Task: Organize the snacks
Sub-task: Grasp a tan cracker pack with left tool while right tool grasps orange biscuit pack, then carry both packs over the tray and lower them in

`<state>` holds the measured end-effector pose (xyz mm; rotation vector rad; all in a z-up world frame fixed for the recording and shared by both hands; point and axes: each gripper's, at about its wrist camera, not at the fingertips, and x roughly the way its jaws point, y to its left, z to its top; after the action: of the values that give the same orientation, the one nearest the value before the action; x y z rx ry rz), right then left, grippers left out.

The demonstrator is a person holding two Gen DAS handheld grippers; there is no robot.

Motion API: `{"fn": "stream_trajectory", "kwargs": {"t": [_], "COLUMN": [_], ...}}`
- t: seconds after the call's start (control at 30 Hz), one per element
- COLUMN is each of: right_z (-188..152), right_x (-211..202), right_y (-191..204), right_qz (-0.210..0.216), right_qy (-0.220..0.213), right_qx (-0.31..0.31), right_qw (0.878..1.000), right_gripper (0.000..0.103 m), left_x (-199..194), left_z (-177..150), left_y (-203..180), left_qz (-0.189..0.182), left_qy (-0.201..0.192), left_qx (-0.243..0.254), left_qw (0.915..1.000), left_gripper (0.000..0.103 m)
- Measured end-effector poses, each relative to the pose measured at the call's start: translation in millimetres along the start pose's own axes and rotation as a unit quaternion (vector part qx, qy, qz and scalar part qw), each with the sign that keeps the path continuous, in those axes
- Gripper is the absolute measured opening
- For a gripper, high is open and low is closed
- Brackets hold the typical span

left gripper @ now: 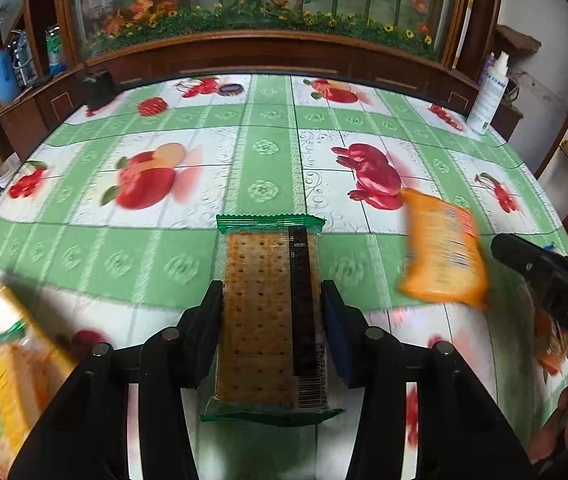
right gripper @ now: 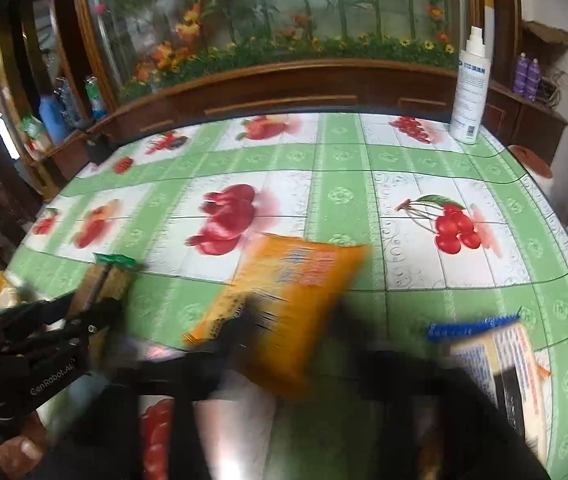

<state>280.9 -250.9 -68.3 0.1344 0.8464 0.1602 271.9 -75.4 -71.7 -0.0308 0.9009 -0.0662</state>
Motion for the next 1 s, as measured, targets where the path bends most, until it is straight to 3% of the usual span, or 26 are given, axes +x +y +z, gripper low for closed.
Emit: {"fn": "stream_trajectory", "kwargs": {"t": [0.17, 0.23, 0.27, 0.3, 0.4, 0.5, 0.67, 0.73, 1.0], "right_z": [-4.7, -5.4, -5.2, -4.5, -0.5, 6.8, 3.4, 2.9, -32.0], "right_x": [-16.6, -19.6, -18.4, -15.6, -5.1, 18.8, 61.4, 56.1, 11.3], "right_y": [10.4, 14.7, 16.7, 20.7, 37.2, 65.7, 92.5, 90.1, 78.5], "right_qz": [0.002, 0.004, -0.001, -0.012, -0.017, -0.074, -0.118, -0.102, -0.034], "right_qy": [0.01, -0.008, -0.01, -0.01, -0.01, 0.01, 0.049, 0.041, 0.022], "right_qx": [-0.006, 0.009, 0.017, 0.025, 0.029, -0.006, -0.055, -0.053, -0.034], "right_qw": [1.0, 1.0, 1.0, 1.0, 0.999, 0.997, 0.99, 0.992, 0.999], "right_gripper": [0.021, 0.053, 0.092, 0.103, 0.103, 0.103, 0.099, 0.073, 0.072], "left_x": [-30.8, -42.3, -47.5, -54.4, -69.0, -76.6, -86.4, -90.0, -116.7], "left_z": [-14.5, -18.8, -20.3, -22.1, -24.0, -25.6, -30.5, -33.1, -52.5], "left_y": [15.3, 19.0, 20.6, 22.7, 26.2, 32.2, 46.0, 53.3, 70.4], "left_qz": [-0.012, -0.011, -0.012, -0.014, -0.012, -0.009, -0.007, -0.006, -0.003], "left_qy": [-0.013, -0.019, -0.022, -0.025, -0.034, -0.037, -0.042, -0.044, -0.063], "left_qx": [-0.024, -0.03, -0.032, -0.033, -0.03, -0.027, -0.032, -0.039, -0.054], "left_qw": [0.9996, 0.9993, 0.9992, 0.999, 0.9989, 0.9989, 0.9986, 0.9983, 0.9966], "left_gripper": [0.045, 0.045, 0.045, 0.045, 0.045, 0.045, 0.045, 0.045, 0.045]}}
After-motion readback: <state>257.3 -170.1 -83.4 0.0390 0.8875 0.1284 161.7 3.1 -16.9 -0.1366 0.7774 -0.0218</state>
